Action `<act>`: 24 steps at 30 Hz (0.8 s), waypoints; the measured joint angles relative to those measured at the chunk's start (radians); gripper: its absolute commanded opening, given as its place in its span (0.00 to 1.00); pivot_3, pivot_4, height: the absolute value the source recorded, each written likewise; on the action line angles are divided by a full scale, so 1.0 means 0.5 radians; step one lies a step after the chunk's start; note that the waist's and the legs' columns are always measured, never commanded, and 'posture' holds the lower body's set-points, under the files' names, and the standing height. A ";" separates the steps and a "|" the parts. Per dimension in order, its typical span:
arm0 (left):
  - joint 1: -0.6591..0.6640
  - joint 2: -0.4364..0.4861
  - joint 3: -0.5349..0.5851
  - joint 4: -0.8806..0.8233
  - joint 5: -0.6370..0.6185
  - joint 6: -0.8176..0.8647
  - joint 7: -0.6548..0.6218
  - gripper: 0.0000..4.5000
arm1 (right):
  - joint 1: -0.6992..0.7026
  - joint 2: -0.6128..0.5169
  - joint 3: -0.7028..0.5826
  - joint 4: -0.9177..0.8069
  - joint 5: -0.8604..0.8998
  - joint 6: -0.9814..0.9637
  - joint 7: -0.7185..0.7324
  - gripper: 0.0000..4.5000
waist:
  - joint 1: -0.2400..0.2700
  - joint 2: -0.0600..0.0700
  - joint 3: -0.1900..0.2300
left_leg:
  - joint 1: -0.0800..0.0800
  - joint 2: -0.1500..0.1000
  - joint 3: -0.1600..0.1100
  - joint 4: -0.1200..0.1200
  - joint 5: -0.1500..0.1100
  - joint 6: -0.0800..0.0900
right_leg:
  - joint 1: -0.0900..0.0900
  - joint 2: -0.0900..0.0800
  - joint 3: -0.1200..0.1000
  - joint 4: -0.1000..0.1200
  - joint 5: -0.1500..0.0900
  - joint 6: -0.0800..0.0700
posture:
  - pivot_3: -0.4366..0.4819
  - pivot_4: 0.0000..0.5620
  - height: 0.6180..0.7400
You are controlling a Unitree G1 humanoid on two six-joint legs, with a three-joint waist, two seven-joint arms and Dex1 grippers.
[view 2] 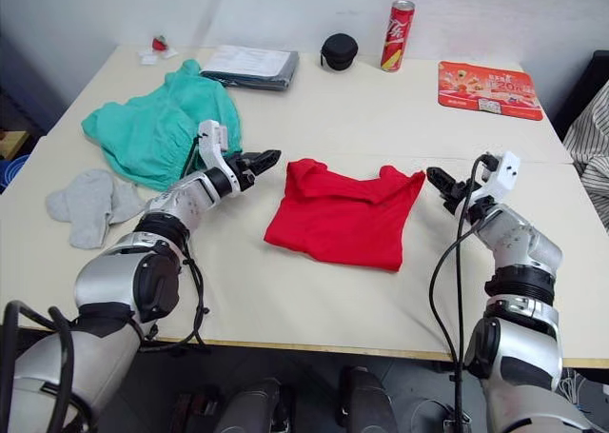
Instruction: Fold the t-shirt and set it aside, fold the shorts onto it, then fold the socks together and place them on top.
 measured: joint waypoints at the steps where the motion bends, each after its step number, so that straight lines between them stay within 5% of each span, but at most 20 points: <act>1: 0.019 0.025 -0.033 -0.015 0.036 -0.054 -0.047 1.00 | 0.090 0.001 0.002 -0.134 0.019 0.028 0.004 0.95 | 0.003 0.000 0.000 | 0.000 -0.001 0.000 -0.001 0.000 0.000 | -0.001 0.000 0.000 0.000 0.000 0.000 | 0.48 0.27 1.00; 7: 0.317 0.190 -0.233 -0.404 0.132 -0.473 -0.682 1.00 | 0.662 -0.186 0.079 -0.998 0.012 -0.116 0.318 0.99 | 0.004 0.002 0.000 | 0.000 0.000 0.005 -0.002 -0.001 -0.001 | -0.002 0.005 0.004 -0.002 0.000 0.000 | 0.48 0.27 1.00; 13: 0.770 0.385 -0.576 -1.111 0.170 -0.916 -1.492 1.00 | 1.192 -0.670 0.609 -1.695 -0.538 -1.046 1.036 0.99 | -0.007 -0.002 -0.003 | 0.015 0.004 0.017 -0.001 -0.002 -0.004 | 0.005 0.011 0.014 -0.002 0.000 0.001 | 0.48 0.27 1.00; 20: 0.786 0.336 -0.786 -1.096 0.393 -1.227 -1.435 1.00 | 1.190 -0.577 0.989 -1.654 -0.800 -1.185 1.085 0.99 | 0.018 -0.002 -0.003 | 0.014 0.001 0.014 0.006 0.000 -0.001 | 0.005 0.003 0.015 0.002 0.002 0.000 | 0.48 0.27 1.00; 24: 0.707 0.252 -0.901 -0.901 0.569 -1.388 -1.248 0.91 | 1.074 -0.518 1.180 -1.481 -1.045 -1.268 1.012 0.79 | 0.022 -0.002 -0.003 | 0.010 0.000 0.013 0.005 0.000 0.000 | 0.003 0.002 0.013 0.005 0.002 0.000 | 0.48 0.27 1.00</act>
